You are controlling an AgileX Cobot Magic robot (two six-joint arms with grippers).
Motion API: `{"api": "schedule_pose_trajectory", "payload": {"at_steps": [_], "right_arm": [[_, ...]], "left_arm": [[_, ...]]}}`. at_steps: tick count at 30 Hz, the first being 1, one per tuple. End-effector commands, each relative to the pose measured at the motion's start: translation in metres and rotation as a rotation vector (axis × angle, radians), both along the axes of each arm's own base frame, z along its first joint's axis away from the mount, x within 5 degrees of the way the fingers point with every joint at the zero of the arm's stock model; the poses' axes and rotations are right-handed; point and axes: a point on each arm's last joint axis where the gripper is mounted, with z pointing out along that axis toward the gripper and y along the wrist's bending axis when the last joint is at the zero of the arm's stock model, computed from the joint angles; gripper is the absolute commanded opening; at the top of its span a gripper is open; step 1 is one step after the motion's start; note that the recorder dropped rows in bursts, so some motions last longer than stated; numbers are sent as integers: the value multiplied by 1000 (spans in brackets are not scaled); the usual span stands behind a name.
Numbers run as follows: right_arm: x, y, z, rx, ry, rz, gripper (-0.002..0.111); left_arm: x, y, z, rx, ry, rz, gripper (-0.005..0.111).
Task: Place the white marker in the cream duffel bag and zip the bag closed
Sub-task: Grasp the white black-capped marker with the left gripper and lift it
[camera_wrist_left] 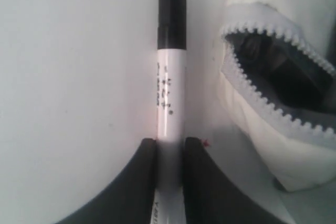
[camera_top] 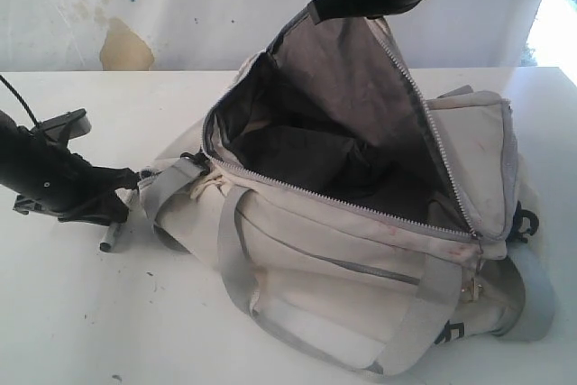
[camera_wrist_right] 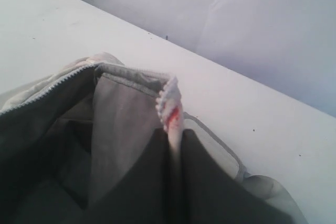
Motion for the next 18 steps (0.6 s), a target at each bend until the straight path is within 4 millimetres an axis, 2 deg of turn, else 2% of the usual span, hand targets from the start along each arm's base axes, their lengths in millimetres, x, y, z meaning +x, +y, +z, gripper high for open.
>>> {"api": "schedule_pose_trajectory", "payload": {"at_steps": [1,7,18], "right_arm": [[0,-5,6,-7,-29,-3,0],[0,-5,6,-8,-28,-4,0],[0,-5,6,-10,-25,-4,0]], "left_arm": [[-10,1,-16,51,67,-97,0],[-10,1,-7,43,61,-64,0],[-15,2,58,44,-107,-54,0]]}}
